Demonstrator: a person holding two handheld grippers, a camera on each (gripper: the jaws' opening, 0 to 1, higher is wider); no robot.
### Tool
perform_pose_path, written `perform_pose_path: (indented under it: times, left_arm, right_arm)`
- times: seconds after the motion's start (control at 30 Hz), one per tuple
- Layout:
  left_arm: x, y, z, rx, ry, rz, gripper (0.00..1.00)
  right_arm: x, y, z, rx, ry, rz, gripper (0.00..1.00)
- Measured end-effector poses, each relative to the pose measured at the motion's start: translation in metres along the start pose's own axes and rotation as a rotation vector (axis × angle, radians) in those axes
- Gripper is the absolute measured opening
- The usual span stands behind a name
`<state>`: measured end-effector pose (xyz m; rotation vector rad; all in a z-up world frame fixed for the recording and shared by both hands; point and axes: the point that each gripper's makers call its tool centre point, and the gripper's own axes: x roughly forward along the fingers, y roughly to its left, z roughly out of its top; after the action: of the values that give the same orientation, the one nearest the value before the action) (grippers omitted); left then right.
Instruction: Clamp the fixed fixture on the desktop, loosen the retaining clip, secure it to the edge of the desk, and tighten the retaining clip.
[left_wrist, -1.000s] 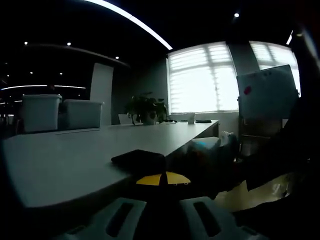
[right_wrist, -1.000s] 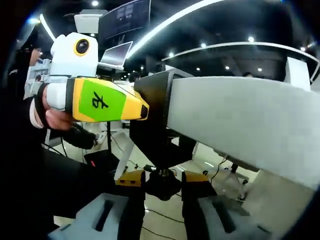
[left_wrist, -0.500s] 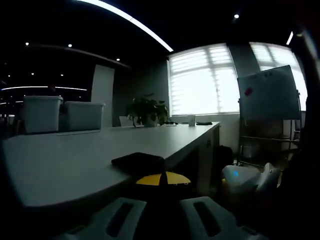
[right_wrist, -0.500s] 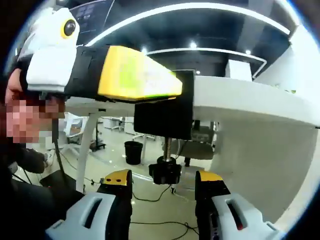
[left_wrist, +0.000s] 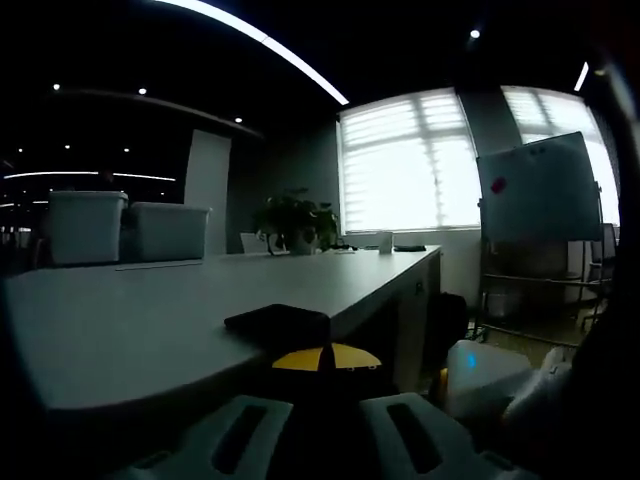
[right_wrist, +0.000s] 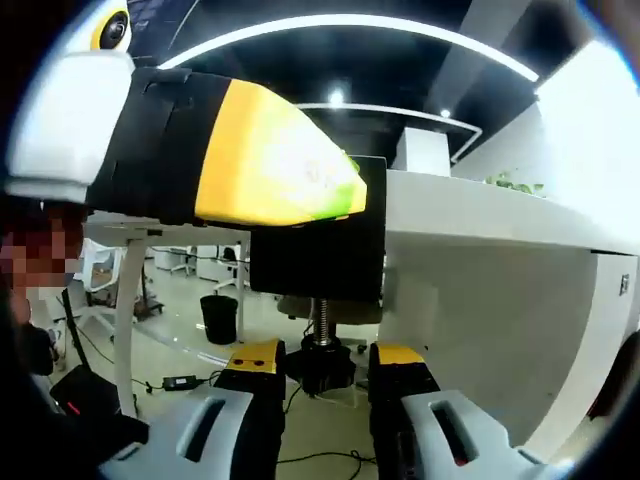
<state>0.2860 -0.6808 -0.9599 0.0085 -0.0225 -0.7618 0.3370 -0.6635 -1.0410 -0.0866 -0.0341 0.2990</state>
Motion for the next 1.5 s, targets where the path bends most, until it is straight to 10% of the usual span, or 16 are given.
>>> perform_pose_path:
  times: [0.4,1.1,1.5]
  left_arm:
    - [0.001,0.000,-0.001,-0.003,0.000,-0.001,0.01]
    - [0.004,0.003,-0.002,0.007,0.010,-0.002,0.01]
    - [0.003,0.002,-0.002,0.004,0.015,0.003,0.01]
  right_arm:
    - [-0.002,0.005,0.001,-0.024,-0.004,0.060,0.24]
    - [-0.002,0.023,0.003,-0.251,-0.003,0.811,0.23]
    - [-0.002,0.027,0.000,-0.182,0.061,0.845,0.24]
